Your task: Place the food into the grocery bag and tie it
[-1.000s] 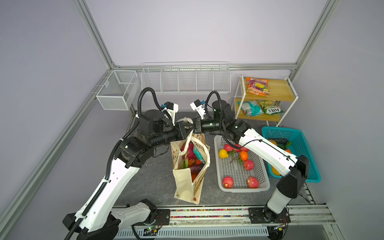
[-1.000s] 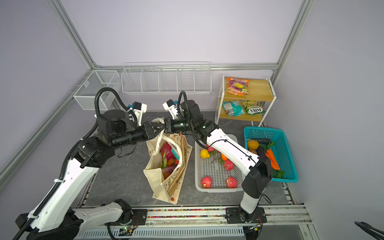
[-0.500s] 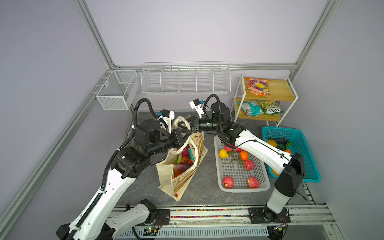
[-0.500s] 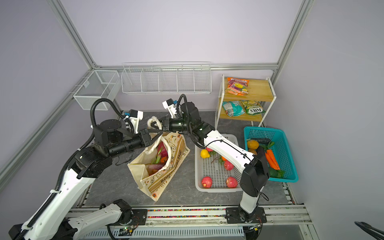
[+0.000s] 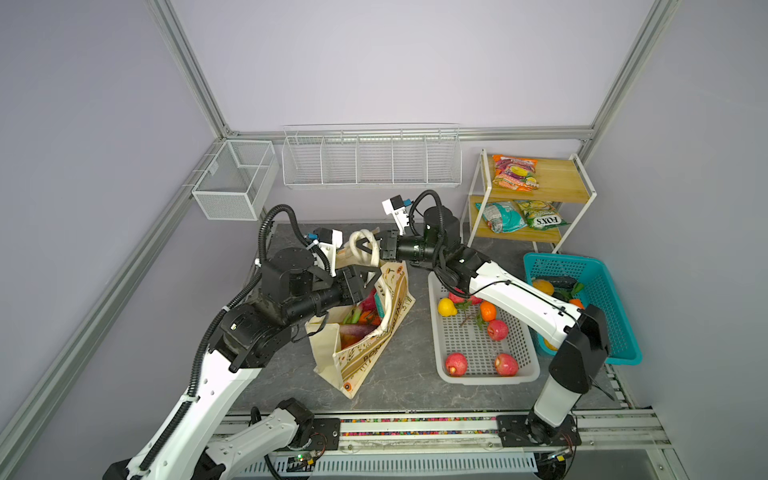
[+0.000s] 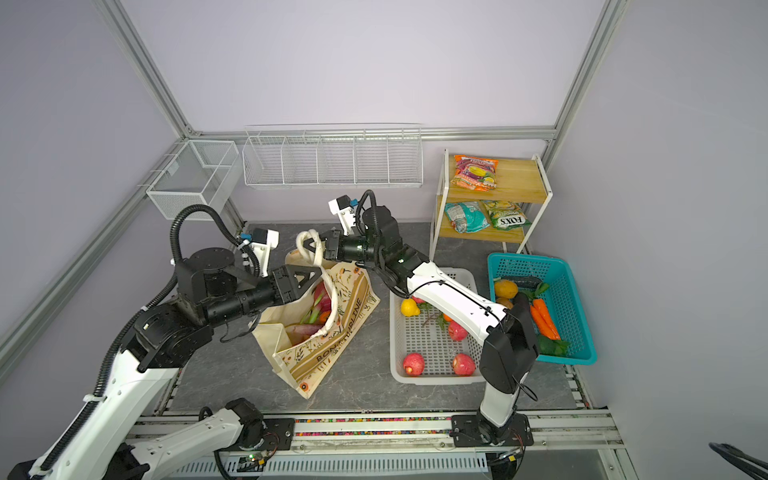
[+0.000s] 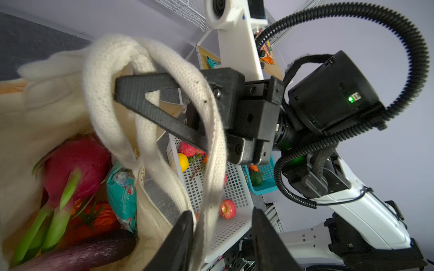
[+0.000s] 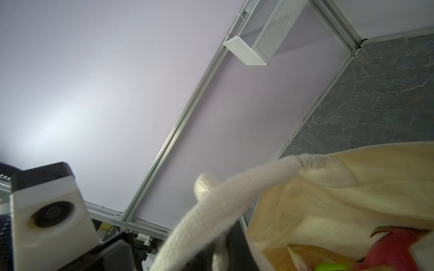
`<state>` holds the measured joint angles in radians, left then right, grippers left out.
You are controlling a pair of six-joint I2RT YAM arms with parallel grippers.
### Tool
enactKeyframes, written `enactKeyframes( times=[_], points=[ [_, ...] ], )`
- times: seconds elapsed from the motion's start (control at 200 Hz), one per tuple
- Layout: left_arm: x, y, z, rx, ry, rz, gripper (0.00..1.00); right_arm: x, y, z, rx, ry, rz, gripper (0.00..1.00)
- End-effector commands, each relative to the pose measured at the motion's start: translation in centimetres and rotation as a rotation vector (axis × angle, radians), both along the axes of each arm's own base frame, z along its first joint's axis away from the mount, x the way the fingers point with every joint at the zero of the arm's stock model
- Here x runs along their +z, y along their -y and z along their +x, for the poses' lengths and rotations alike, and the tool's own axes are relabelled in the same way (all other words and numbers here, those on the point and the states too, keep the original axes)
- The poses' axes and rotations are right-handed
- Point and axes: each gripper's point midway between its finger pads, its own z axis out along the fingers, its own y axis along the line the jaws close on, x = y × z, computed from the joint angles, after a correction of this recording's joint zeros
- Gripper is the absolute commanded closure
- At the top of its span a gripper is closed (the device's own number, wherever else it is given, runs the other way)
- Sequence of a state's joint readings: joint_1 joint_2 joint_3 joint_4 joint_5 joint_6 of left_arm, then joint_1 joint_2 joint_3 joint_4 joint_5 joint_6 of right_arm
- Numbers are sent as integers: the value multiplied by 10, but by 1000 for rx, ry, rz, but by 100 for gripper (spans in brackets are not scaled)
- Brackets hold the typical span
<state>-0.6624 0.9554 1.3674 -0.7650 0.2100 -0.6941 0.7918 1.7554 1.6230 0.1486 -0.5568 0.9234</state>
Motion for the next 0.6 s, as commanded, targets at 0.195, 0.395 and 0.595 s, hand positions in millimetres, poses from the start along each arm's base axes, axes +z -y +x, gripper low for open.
enactKeyframes(
  times=[0.195, 0.395, 0.595],
  points=[
    [29, -45, -4, 176, 76, 22, 71, 52, 12, -3, -28, 129, 115, 90],
    [17, -44, 13, 170, 46, 7, 80, 54, 13, -5, -28, 130, 117, 90],
    [9, -13, 23, 48, 24, -51, 77, 59, 15, -7, -26, 129, 125, 89]
  ],
)
